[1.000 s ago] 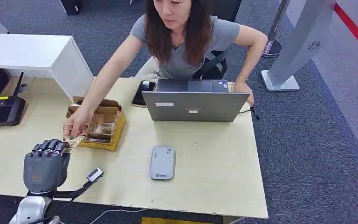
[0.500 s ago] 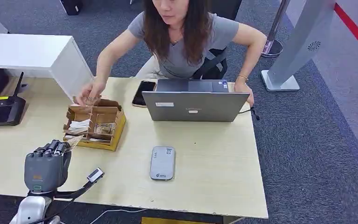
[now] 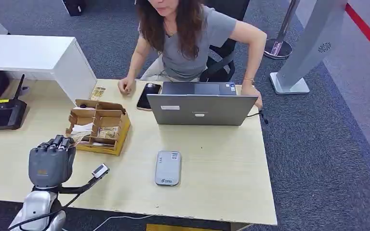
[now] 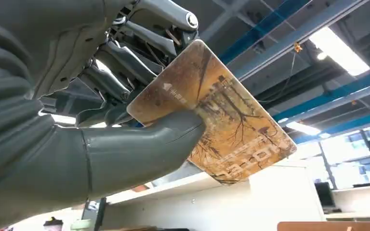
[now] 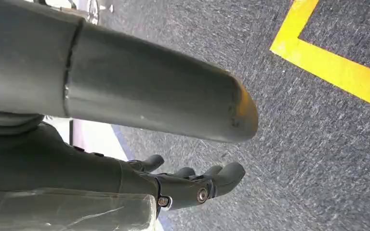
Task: Pass the card to the sensor for recognition and then transmit it.
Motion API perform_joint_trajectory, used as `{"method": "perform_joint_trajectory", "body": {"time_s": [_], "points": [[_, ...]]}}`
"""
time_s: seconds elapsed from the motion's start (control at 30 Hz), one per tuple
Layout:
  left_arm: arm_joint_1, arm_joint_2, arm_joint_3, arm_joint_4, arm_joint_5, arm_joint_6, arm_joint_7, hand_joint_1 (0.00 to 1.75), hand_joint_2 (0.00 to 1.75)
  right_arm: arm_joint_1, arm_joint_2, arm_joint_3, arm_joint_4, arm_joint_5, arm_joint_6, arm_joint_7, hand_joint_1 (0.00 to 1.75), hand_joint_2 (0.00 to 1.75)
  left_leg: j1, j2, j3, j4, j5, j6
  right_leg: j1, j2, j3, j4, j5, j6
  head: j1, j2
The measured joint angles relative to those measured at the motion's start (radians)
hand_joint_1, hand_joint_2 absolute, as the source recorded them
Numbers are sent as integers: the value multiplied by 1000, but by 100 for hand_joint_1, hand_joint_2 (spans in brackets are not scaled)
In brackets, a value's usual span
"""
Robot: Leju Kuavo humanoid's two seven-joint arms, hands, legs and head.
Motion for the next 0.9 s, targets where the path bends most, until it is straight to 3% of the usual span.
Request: {"method": "perform_joint_trajectory", "body": {"time_s": [0.3,0.7,0.9], "points": [[-119,-15,-71,109,0,1,28,175,175,-4,-3,24,0,0,-1,-2,0,0,0,0,0,0,0,0,0,0,0,0,0,0,0,0],[-139,-39,-108,161,0,16,8,175,175,-4,-5,32,0,0,2,2,0,0,0,1,0,0,0,0,0,1,0,0,0,0,0,0],[-146,-47,-168,176,0,24,5,175,175,-5,-5,47,0,0,0,-2,0,0,-1,1,0,0,0,0,0,1,0,0,0,0,0,0]]}}
